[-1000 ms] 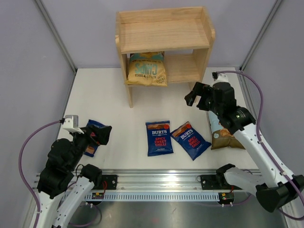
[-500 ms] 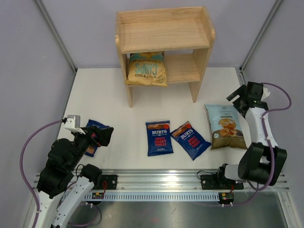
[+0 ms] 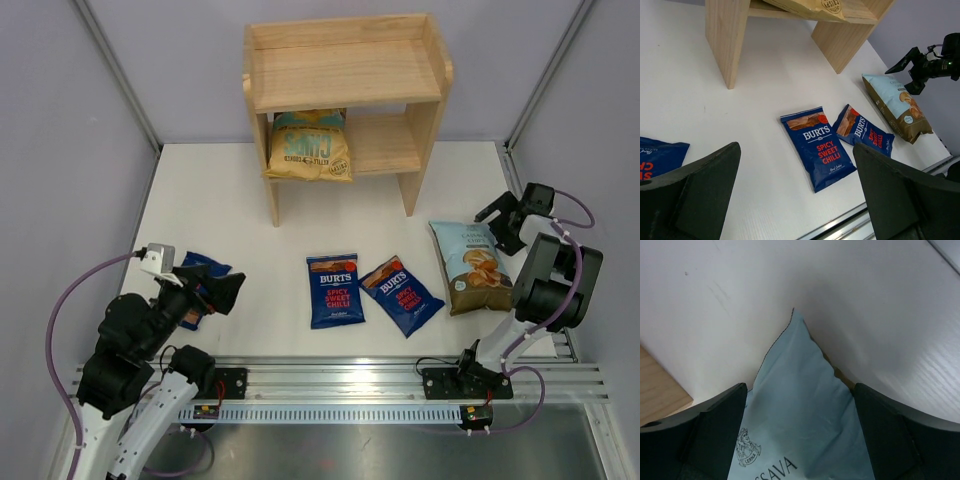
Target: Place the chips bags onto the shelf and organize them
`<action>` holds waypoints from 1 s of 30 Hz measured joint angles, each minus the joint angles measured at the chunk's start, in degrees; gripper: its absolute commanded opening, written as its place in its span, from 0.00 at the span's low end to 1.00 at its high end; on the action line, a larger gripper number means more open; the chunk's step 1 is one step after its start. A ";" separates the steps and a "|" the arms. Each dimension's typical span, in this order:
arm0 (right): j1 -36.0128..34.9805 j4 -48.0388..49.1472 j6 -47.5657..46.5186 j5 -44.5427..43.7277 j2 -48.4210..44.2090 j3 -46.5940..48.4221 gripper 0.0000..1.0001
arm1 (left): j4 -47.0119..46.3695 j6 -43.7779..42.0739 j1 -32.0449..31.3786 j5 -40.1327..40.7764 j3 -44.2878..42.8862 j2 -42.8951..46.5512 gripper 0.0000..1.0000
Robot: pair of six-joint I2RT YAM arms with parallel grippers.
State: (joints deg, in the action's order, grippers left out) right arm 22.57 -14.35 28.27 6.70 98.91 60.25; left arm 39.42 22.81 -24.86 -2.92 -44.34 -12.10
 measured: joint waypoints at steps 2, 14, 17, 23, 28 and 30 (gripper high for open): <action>0.22 1.53 0.07 1.64 0.00 -1.14 0.88 | -0.28 -0.22 0.02 -0.81 0.00 -0.17 0.99; 0.20 8.11 7.61 3.50 -9.20 -12.44 0.22 | -0.55 -0.46 0.00 -1.95 0.00 -0.66 0.99; 0.20 8.07 9.18 3.63 -12.55 -12.92 0.16 | -0.61 -0.44 0.00 -1.95 0.15 -0.66 0.99; 0.20 7.39 12.11 5.92 -19.37 -12.92 0.06 | -0.83 -0.39 0.00 -2.34 0.76 -1.88 0.99; 0.20 4.48 13.66 8.46 -24.02 -11.91 0.00 | -2.01 -0.24 0.00 -3.45 0.81 -6.34 0.99; 0.20 3.41 14.23 9.77 -26.01 -11.15 0.00 | -4.04 0.52 0.00 -5.20 1.46 -8.07 0.99</action>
State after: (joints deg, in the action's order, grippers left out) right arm 22.76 -10.94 42.50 16.47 72.90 49.10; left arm 35.38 23.33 -24.86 -8.12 -42.87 -20.16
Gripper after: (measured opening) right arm 0.011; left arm 0.988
